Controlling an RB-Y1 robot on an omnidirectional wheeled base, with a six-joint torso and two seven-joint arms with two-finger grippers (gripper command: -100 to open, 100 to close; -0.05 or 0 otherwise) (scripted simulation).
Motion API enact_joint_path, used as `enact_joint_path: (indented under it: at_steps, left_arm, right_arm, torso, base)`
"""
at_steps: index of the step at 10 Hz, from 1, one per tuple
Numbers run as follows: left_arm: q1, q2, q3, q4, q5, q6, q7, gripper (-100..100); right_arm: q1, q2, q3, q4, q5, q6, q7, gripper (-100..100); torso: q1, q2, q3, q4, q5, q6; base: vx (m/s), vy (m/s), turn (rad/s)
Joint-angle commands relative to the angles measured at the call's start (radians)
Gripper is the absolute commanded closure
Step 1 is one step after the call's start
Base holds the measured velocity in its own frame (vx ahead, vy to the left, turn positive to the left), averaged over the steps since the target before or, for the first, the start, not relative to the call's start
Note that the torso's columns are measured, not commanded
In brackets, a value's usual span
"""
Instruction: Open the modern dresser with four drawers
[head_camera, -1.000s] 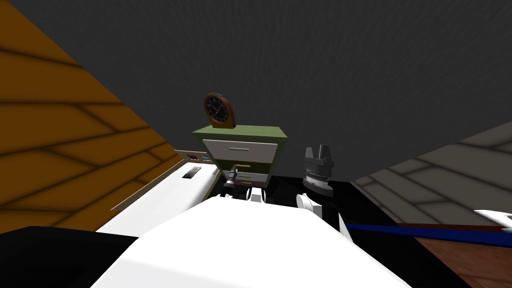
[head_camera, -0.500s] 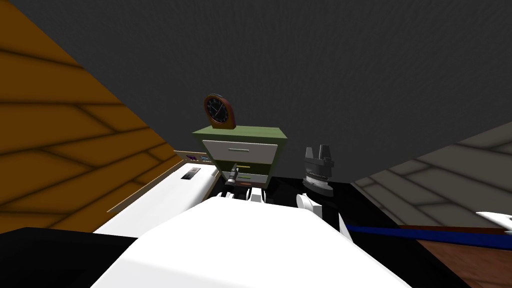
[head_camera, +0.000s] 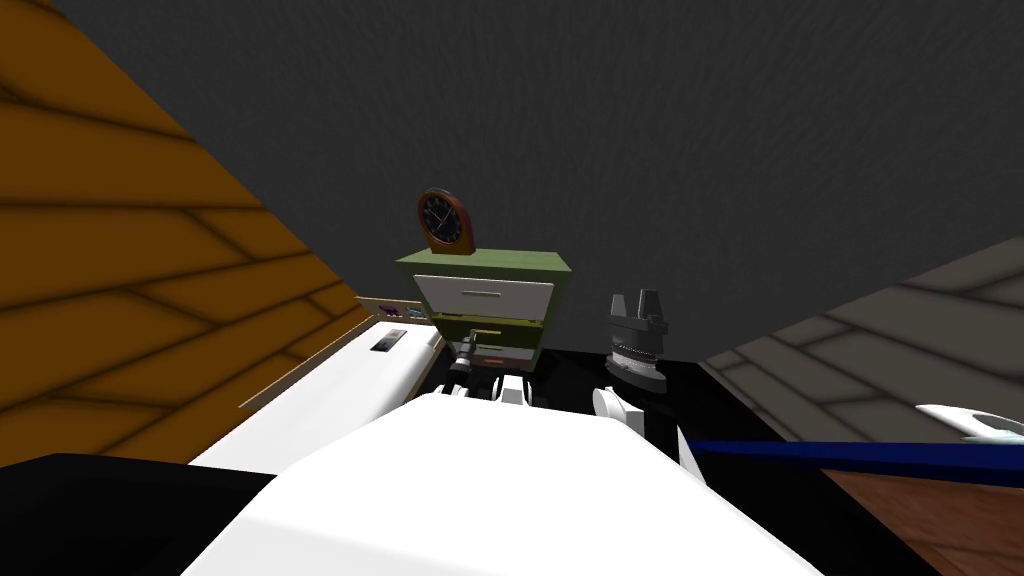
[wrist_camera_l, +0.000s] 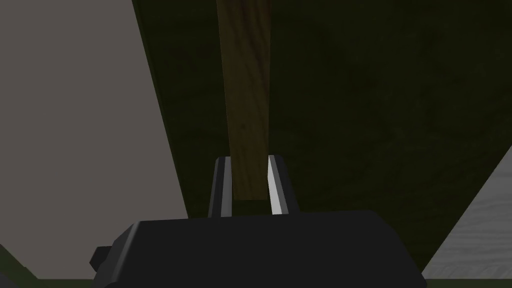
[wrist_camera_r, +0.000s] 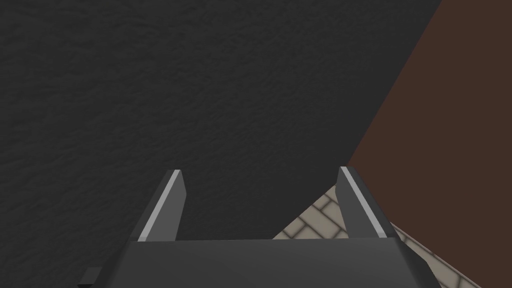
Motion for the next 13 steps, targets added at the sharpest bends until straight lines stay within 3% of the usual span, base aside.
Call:
enact_joint_path:
  at_steps: [1,5,6,7,13]
  left_arm:
    - [0.001,0.003,-0.004,-0.015,-0.002,0.024,0.004,100]
    - [0.021,0.008,-0.012,-0.03,-0.005,0.024,0.01,100]
    - [-0.011,0.013,-0.006,-0.055,-0.002,0.073,0.013,-100]
    - [-0.011,0.013,-0.006,-0.055,-0.002,0.077,0.013,-100]
    - [-0.094,0.027,0.005,-0.139,0.005,0.239,0.023,-100]
  right_arm:
    - [0.0,0.0,0.0,0.0,0.0,0.0,0.0,0]
    - [0.0,0.0,0.0,0.0,0.0,0.0,0.0,0]
    - [0.0,0.0,0.0,0.0,0.0,0.0,0.0,0]
    - [0.0,0.0,0.0,0.0,0.0,0.0,0.0,0]
    - [0.0,0.0,0.0,0.0,0.0,0.0,0.0,0]
  torso:
    - [-0.001,0.0,0.0,0.0,0.0,0.0]
    - [-0.002,-0.002,-0.001,0.0,0.0,0.001]
    - [0.001,-0.001,-0.001,0.0,0.0,0.001]
    - [0.0,-0.005,-0.003,0.0,0.0,0.0]
    - [0.0,-0.001,-0.001,0.001,0.0,0.0]
  base:
    - [-0.205,-0.031,0.031]
    - [-0.15,-0.001,0.015]
    - [-0.142,0.011,0.019]
    - [-0.059,-0.01,0.015]
    - [-0.055,-0.011,0.016]
